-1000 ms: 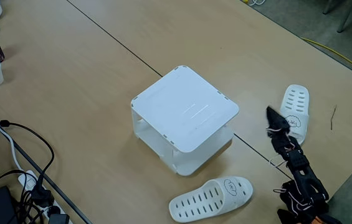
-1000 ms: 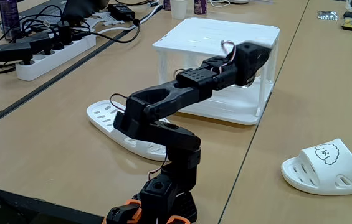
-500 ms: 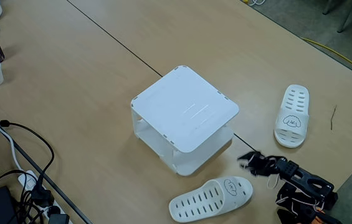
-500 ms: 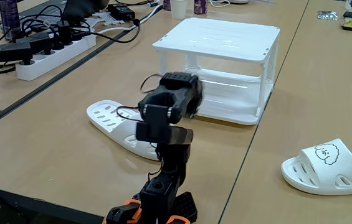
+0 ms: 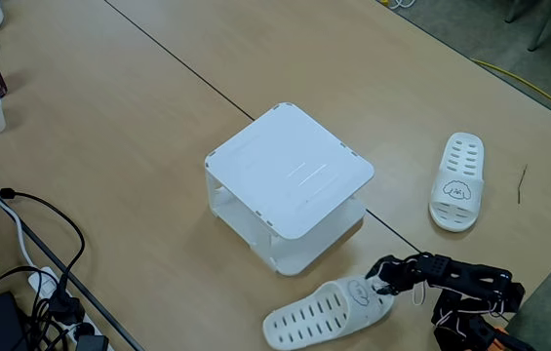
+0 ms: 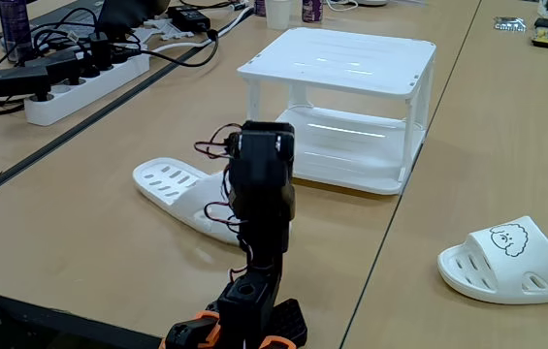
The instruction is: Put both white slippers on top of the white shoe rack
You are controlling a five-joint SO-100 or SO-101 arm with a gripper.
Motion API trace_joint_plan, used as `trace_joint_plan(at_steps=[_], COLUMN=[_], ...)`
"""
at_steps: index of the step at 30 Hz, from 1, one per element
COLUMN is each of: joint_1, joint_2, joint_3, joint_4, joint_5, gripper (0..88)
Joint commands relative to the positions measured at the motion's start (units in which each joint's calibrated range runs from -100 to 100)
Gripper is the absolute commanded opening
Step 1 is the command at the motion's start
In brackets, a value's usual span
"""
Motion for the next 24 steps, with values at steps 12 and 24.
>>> trace_joint_plan(at_steps=[12, 24], joint_1=[-9.0, -13.2], joint_2=[3.6, 3.7], joint_3=[-5.7, -6.5], joint_4=[-13.7, -19.6], joint_5=[0.4, 0.4], gripper=[27.6, 27.2])
